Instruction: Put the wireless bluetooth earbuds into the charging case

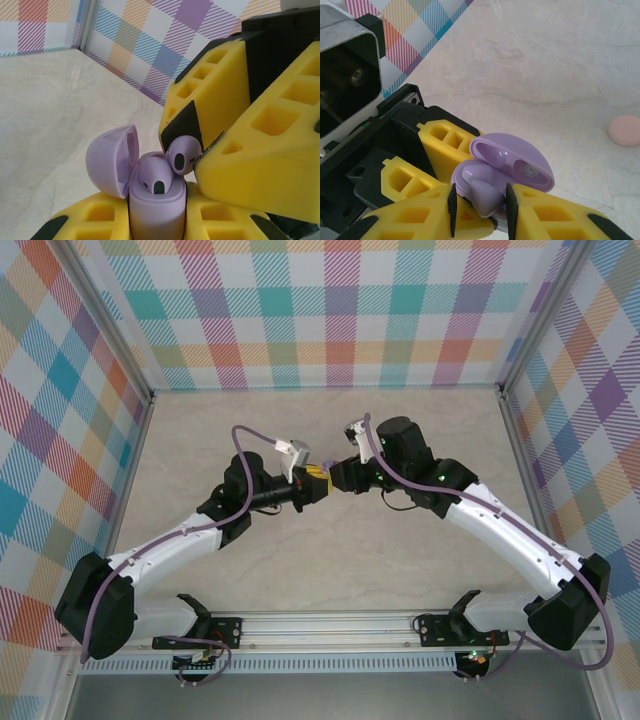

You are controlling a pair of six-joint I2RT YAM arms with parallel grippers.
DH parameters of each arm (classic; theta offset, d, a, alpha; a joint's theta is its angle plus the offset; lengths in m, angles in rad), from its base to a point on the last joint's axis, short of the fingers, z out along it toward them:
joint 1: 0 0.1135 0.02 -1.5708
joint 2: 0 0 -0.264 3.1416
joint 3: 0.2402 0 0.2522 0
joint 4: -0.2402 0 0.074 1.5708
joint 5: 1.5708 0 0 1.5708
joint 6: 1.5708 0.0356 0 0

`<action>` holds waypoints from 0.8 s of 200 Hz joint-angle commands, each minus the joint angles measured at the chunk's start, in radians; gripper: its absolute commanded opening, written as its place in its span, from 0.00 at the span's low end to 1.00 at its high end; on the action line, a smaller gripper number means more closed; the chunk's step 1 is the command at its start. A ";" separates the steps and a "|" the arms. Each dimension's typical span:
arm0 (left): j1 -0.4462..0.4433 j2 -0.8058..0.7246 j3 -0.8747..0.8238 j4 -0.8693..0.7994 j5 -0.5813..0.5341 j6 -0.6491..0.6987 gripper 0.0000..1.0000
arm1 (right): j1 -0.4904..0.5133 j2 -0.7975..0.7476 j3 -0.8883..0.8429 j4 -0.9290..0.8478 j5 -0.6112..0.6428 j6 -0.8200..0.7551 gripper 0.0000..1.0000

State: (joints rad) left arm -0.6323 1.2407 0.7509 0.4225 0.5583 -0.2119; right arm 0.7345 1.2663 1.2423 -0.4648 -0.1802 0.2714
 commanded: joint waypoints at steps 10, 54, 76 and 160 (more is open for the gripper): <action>-0.005 -0.037 0.010 0.051 -0.008 0.018 0.14 | 0.008 -0.027 0.043 -0.014 -0.047 -0.009 0.35; -0.006 -0.041 0.010 0.051 0.005 0.033 0.14 | 0.008 -0.039 0.062 -0.023 -0.053 -0.008 0.43; -0.005 -0.047 0.009 0.051 0.005 0.038 0.14 | 0.008 -0.054 0.065 -0.024 -0.036 -0.006 0.47; -0.007 -0.078 0.011 0.033 0.013 0.060 0.14 | 0.008 -0.076 0.065 -0.040 0.026 0.003 0.49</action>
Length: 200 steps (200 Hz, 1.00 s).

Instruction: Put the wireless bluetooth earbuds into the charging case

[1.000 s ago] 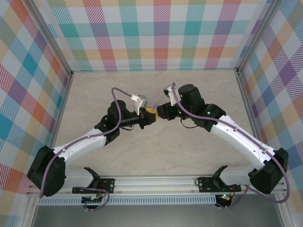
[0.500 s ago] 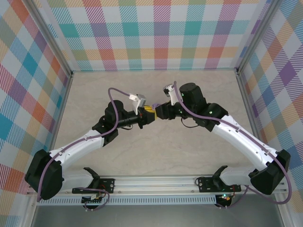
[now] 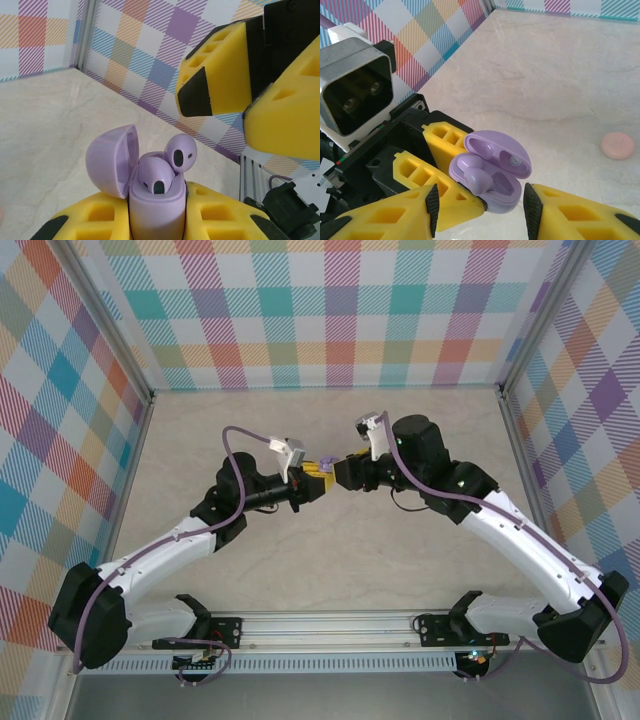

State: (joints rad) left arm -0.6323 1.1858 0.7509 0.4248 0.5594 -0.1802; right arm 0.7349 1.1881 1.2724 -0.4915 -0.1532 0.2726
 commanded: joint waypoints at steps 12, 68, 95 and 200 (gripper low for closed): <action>-0.007 -0.022 0.014 0.026 0.017 0.028 0.14 | 0.008 0.005 0.036 -0.010 -0.017 0.002 0.49; -0.010 -0.030 0.016 0.004 0.017 0.041 0.14 | 0.008 0.035 0.055 -0.024 -0.052 0.003 0.50; -0.012 -0.039 0.015 0.004 0.020 0.045 0.14 | 0.008 0.058 0.073 -0.043 -0.033 0.011 0.51; -0.012 -0.081 -0.007 -0.002 -0.037 0.059 0.14 | 0.008 0.054 0.071 -0.094 0.063 0.019 0.51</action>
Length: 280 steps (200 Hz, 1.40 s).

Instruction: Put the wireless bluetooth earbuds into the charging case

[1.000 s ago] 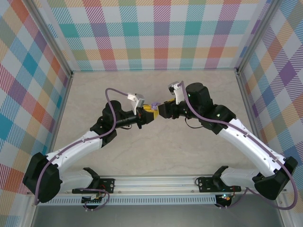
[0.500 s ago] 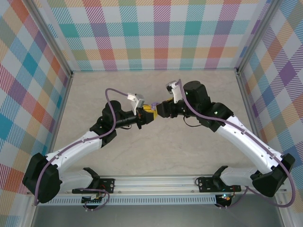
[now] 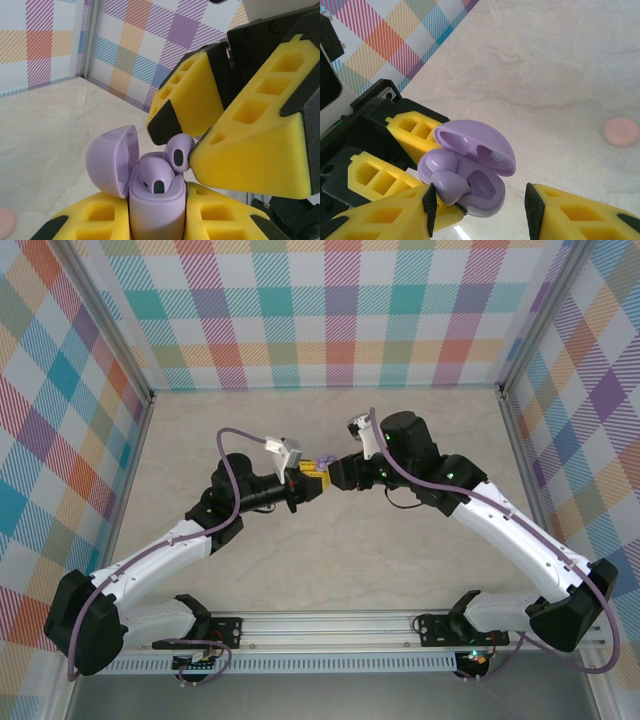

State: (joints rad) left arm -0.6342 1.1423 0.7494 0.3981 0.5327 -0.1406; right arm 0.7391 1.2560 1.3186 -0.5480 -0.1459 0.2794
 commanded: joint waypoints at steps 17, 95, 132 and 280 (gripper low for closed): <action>-0.010 -0.042 -0.005 0.023 -0.014 0.022 0.14 | 0.003 -0.017 0.022 -0.039 0.067 0.010 0.51; -0.010 -0.059 -0.013 0.016 -0.034 0.029 0.14 | 0.003 -0.029 0.013 -0.059 0.134 0.016 0.51; -0.010 -0.060 -0.013 0.015 -0.036 0.030 0.14 | 0.003 -0.033 0.016 -0.074 0.168 0.021 0.51; -0.013 -0.082 0.007 0.063 0.096 0.012 0.14 | -0.082 -0.058 -0.058 -0.048 0.096 0.093 0.30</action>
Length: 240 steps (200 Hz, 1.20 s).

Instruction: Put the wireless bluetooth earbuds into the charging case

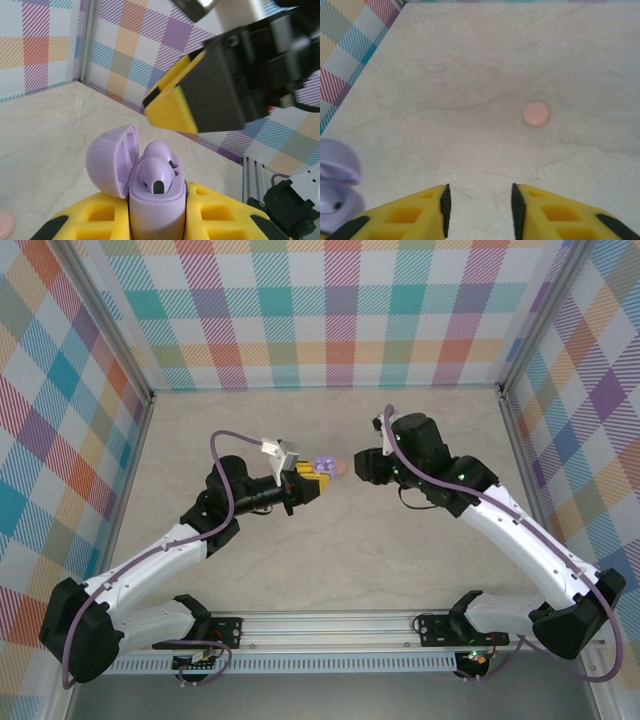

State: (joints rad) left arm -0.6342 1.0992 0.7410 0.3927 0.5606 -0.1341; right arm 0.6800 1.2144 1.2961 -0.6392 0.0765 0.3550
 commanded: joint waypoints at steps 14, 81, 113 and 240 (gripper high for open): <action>-0.015 -0.043 0.022 0.069 0.088 0.005 0.14 | -0.028 -0.015 -0.047 0.075 -0.192 0.015 0.24; -0.033 -0.037 0.030 0.079 0.131 0.005 0.14 | -0.037 -0.013 -0.078 0.205 -0.412 0.024 0.14; -0.041 -0.034 0.030 0.073 0.137 0.008 0.14 | -0.037 -0.009 -0.090 0.235 -0.453 0.027 0.14; -0.041 0.026 0.037 0.011 0.040 -0.012 0.15 | -0.037 -0.098 -0.140 0.286 -0.431 0.007 0.15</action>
State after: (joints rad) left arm -0.6674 1.1076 0.7467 0.4210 0.6460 -0.1383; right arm 0.6369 1.1378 1.1526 -0.3828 -0.3553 0.3798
